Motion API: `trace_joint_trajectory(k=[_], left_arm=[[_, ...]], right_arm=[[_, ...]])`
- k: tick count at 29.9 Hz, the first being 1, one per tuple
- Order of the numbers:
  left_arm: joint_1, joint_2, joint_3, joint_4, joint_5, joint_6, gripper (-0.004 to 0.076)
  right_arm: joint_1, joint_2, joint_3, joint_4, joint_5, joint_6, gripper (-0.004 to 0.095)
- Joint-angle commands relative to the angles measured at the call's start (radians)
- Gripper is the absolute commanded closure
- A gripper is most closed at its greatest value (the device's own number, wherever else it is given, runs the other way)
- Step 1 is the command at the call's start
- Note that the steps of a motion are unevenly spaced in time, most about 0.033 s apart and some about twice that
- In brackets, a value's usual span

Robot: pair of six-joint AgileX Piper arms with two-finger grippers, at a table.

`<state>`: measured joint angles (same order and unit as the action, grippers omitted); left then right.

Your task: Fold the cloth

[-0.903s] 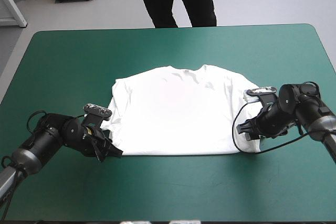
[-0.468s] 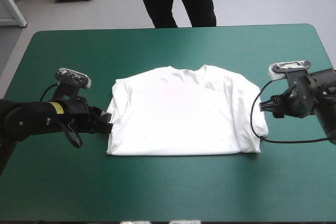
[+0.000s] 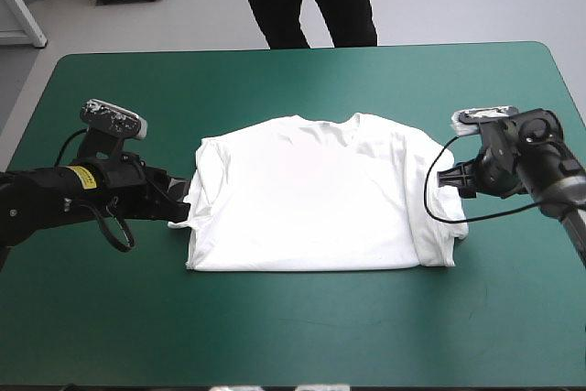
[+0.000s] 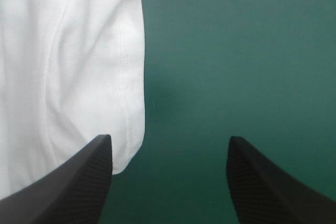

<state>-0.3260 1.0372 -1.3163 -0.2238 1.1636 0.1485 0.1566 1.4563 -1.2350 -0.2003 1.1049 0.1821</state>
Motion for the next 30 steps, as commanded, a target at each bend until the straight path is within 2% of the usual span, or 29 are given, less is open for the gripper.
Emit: trace_joint_trajectory(k=[1,6,15,20,26,30], left_arm=[[-0.003,-0.012,-0.033,-0.016,-0.048,0.003,0.0405],[-0.003,-0.012,-0.033,-0.001,-0.043,0.003,0.0405],[-0.003,-0.012,-0.033,0.043,-0.004,-0.019,0.0405],[-0.003,-0.014,-0.047,0.046,0.012,-0.023,0.0405],[-0.003,-0.014,-0.058,0.048,0.014,-0.028,0.0405],[-0.003,-0.014,-0.058,0.065,0.016,-0.028,0.0405]], right_arm=[[-0.006,0.045,-0.024,-0.010,-0.026,0.002,0.0318],[-0.006,0.154,-0.023,0.019,-0.036,-0.017,0.0347],[-0.027,0.285,-0.023,0.041,-0.052,-0.041,0.0455],[-0.100,0.319,-0.011,0.127,-0.057,-0.079,0.0612],[-0.139,0.308,-0.006,0.144,-0.057,-0.081,0.0924],[-0.139,0.267,-0.010,0.151,-0.061,-0.083,0.0925]])
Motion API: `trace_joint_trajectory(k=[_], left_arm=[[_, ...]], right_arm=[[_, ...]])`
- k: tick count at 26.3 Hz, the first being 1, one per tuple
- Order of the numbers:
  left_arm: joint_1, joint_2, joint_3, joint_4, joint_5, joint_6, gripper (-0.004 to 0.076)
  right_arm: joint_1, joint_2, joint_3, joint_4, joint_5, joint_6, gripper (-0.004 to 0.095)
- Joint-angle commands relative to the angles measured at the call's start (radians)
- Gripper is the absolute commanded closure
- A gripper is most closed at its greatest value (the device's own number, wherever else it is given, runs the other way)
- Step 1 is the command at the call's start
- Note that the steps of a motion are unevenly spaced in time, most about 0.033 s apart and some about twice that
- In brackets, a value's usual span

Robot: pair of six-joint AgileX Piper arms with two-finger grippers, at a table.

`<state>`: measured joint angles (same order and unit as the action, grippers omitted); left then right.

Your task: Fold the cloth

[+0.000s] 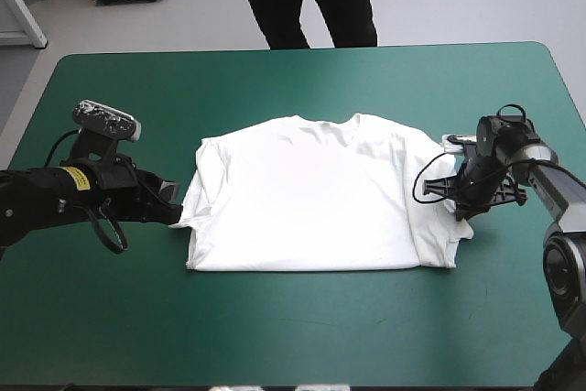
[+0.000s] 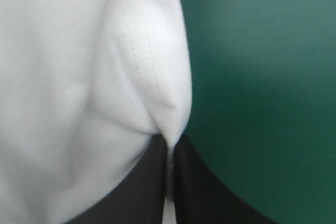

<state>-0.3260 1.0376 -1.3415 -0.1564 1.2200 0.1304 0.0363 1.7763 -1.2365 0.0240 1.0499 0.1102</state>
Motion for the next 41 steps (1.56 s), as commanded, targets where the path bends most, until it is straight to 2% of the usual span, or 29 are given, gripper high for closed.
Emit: trace_joint_trajectory(k=[1,6,11,13,22,24,29,32,34,36,41], left_arm=[[-0.003,-0.014,-0.033,0.001,-0.038,-0.010,0.0405],[-0.003,-0.014,-0.033,0.002,-0.037,-0.008,0.0405],[-0.003,-0.014,-0.033,0.003,-0.039,-0.006,0.0405],[-0.003,-0.014,-0.033,0.010,-0.039,-0.006,0.0405],[-0.003,-0.014,-0.033,0.013,-0.045,-0.006,0.0406],[-0.003,-0.014,-0.033,0.013,-0.043,-0.006,0.0406],[-0.003,-0.014,-0.033,0.017,-0.029,-0.006,0.0406],[-0.003,-0.014,-0.033,0.020,-0.029,-0.006,0.0406],[-0.003,-0.014,-0.033,0.034,-0.022,-0.006,0.0406],[-0.003,-0.014,-0.033,0.071,-0.003,-0.010,0.0406],[-0.003,-0.013,-0.033,0.199,0.059,-0.092,0.0406]], right_arm=[[-0.019,-0.068,-0.008,-0.070,-0.006,-0.014,0.0925],[-0.015,-0.143,-0.031,-0.034,0.001,-0.034,0.0925],[-0.009,-0.196,-0.056,0.125,0.006,-0.110,0.0925],[0.016,-0.199,-0.058,0.155,0.004,-0.138,0.0925],[0.163,-0.115,-0.058,0.120,-0.054,-0.140,0.0924],[0.174,-0.077,-0.058,0.119,-0.054,-0.142,0.0891],[0.174,-0.044,-0.061,0.184,-0.053,-0.193,0.0567],[0.174,-0.044,-0.084,0.184,-0.012,-0.193,0.0424],[0.174,-0.052,-0.112,0.176,0.027,-0.193,0.0384],[0.174,-0.072,-0.160,0.149,0.085,-0.189,0.0385],[0.174,-0.175,-0.213,0.014,0.180,-0.122,0.0385]])
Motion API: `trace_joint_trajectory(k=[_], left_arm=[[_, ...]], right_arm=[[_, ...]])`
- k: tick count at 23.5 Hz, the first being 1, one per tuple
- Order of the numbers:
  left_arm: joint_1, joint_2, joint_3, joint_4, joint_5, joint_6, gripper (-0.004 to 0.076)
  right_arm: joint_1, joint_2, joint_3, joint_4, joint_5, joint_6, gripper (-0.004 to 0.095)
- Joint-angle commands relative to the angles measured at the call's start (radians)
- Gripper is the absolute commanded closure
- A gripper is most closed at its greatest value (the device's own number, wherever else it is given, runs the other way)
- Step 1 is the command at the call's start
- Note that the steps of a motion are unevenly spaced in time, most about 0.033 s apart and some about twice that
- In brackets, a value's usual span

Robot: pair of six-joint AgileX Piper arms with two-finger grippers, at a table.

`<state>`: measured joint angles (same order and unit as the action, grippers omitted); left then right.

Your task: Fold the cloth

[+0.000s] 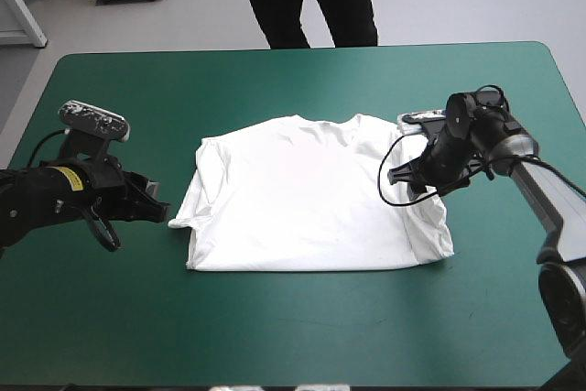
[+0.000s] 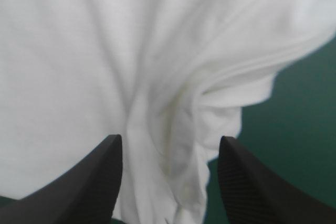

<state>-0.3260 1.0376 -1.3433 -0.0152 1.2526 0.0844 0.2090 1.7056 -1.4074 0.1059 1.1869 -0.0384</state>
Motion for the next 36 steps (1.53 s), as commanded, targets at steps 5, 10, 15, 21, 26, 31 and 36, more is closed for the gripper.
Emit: trace_joint_trajectory(k=[5,10,15,21,26,31,36], left_arm=[[-0.001,0.080,-0.031,0.178,0.027,-0.065,0.0365],[-0.001,0.267,-0.029,0.250,0.014,-0.109,0.0263],[0.109,0.418,0.093,0.123,-0.137,-0.104,0.0263],[0.128,0.476,0.194,0.067,-0.287,-0.106,0.0265],[0.128,0.552,0.201,0.030,-0.331,-0.099,0.0265],[0.128,0.610,0.202,0.000,-0.334,-0.090,0.0280],[0.128,0.641,0.207,0.000,-0.345,-0.090,0.0429]], right_arm=[[0.001,-0.262,-0.042,-0.208,0.054,0.073,0.0385],[0.001,-0.404,-0.042,-0.231,0.048,0.073,0.0385],[0.001,-0.474,-0.042,-0.245,0.046,0.073,0.0385],[0.001,-0.481,-0.042,-0.234,0.018,0.072,0.0387],[0.001,-0.481,-0.042,-0.232,0.023,0.072,0.0395],[0.001,-0.481,-0.042,-0.232,0.023,0.072,0.0395],[0.001,-0.481,-0.042,-0.232,0.033,0.072,0.0395]])
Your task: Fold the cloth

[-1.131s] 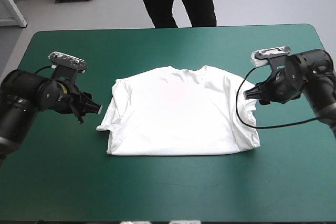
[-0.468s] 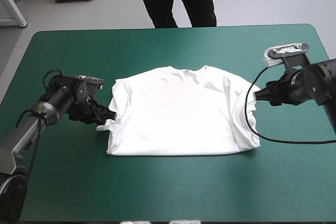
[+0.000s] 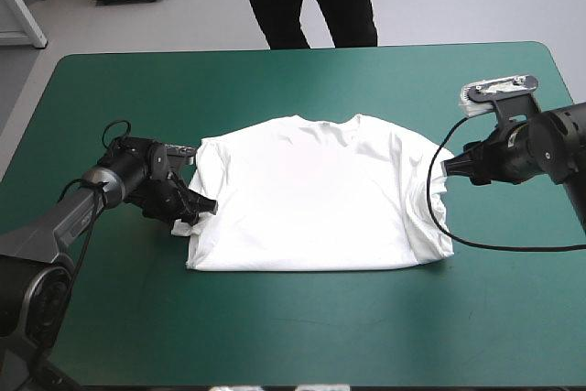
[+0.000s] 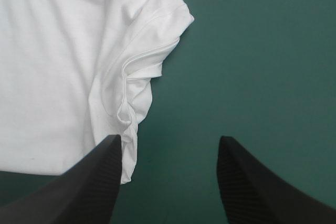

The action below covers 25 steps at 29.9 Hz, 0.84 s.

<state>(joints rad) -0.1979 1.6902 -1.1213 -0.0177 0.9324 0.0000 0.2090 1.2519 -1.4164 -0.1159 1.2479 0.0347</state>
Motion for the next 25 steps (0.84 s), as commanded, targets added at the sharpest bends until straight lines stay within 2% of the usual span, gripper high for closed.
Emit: trace_joint_trajectory(k=[1,5,7,19,25], left_arm=[[0.000,-0.010,-0.011,0.002,-0.027,-0.005,0.0478],[0.000,-0.007,-0.004,0.002,-0.040,-0.005,0.0680],[0.000,-0.007,-0.004,0.002,-0.044,-0.005,0.0731],[-0.010,-0.177,-0.065,-0.217,-0.022,0.052,0.0733],[-0.097,-0.164,-0.075,-0.230,-0.048,0.057,0.0733]], right_arm=[[0.001,-0.028,-0.033,-0.010,-0.028,-0.002,0.0395],[0.001,-0.028,-0.033,-0.010,-0.028,-0.002,0.0395],[0.001,-0.028,-0.033,-0.010,-0.028,-0.002,0.0395],[0.001,-0.028,-0.033,-0.010,-0.028,-0.002,0.0395],[0.001,-0.028,-0.033,-0.012,-0.030,-0.002,0.0395]])
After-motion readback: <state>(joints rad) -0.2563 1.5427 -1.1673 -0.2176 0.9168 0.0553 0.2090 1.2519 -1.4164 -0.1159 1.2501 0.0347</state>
